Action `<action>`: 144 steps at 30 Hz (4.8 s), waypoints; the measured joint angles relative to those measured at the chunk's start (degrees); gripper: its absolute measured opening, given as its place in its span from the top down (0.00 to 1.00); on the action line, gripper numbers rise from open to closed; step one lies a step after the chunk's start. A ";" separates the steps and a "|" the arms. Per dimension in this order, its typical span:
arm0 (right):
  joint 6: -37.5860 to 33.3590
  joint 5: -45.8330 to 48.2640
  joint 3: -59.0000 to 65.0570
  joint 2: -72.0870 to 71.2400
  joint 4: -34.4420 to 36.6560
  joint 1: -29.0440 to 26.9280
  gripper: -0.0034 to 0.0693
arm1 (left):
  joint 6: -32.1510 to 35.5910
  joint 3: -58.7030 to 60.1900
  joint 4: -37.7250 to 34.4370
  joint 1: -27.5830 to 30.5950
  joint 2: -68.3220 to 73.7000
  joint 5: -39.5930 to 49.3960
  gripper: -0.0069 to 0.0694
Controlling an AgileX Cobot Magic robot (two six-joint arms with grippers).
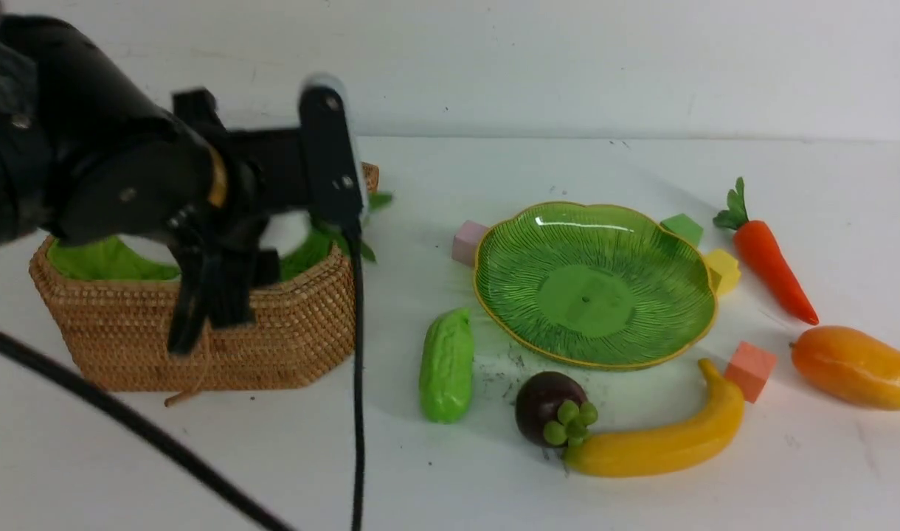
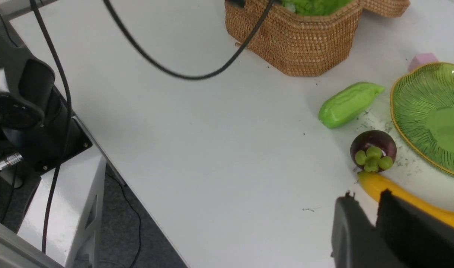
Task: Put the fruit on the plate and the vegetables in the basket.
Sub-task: Take a daikon with your left arm and place it on the basket on the left, then take a chayote with your left arm and place it on the basket on the left, then grab a mangosteen with your left arm and put it on the plate on the right
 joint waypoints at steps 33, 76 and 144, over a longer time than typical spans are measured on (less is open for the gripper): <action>2.04 0.00 0.00 0.00 -1.60 0.00 0.76 | -28.42 -0.29 -39.49 4.68 -0.75 1.11 0.64; 6.92 0.00 0.00 -1.59 -5.41 0.00 0.75 | -57.60 -26.58 -6.88 -15.06 42.44 12.92 0.30; 7.11 0.00 0.00 -2.18 -6.34 0.00 0.69 | -15.22 -23.45 -37.35 -17.93 25.92 20.41 0.49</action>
